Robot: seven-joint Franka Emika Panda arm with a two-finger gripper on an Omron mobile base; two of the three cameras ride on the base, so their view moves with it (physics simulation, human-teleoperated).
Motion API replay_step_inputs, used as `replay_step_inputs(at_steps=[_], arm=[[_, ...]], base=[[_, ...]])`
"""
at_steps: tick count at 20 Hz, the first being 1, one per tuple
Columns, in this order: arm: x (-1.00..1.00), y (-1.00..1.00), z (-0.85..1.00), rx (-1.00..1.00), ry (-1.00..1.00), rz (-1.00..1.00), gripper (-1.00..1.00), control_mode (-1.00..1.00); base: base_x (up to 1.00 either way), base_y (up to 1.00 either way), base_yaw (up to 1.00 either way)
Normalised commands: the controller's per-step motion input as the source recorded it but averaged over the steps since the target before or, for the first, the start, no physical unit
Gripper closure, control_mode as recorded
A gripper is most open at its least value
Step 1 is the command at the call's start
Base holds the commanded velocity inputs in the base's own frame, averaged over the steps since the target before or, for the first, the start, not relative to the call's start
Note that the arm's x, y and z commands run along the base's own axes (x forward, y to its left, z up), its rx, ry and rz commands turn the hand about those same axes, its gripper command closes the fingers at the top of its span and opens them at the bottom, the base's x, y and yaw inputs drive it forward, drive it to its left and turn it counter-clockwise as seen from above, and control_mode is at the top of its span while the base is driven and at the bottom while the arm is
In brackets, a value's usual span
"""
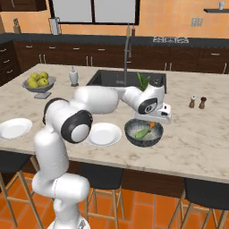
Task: Pick the chicken drumstick and corn from their plates and place them in the bowl. Then put the bowl in the fridge.
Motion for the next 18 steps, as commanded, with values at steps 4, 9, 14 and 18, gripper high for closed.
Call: replay_step_inputs(at_steps=[4, 9, 14, 18], arm=[[0.17, -0.08, -0.31, 0.0, 0.0, -0.08, 1.0, -1.0], [0.55, 0.0, -0.46, 0.0, 0.0, -0.12, 1.0, -1.0], [0.36, 0.09, -0.61, 0.0, 0.0, -0.12, 1.0, -1.0], [0.06, 0.0, -0.5, 0.0, 0.0, -0.1, 1.0, -1.0]], base=[[0.0, 0.0, 0.0], [0.0, 0.0, 0.0], [0.0, 0.0, 0.0], [0.0, 0.0, 0.0]])
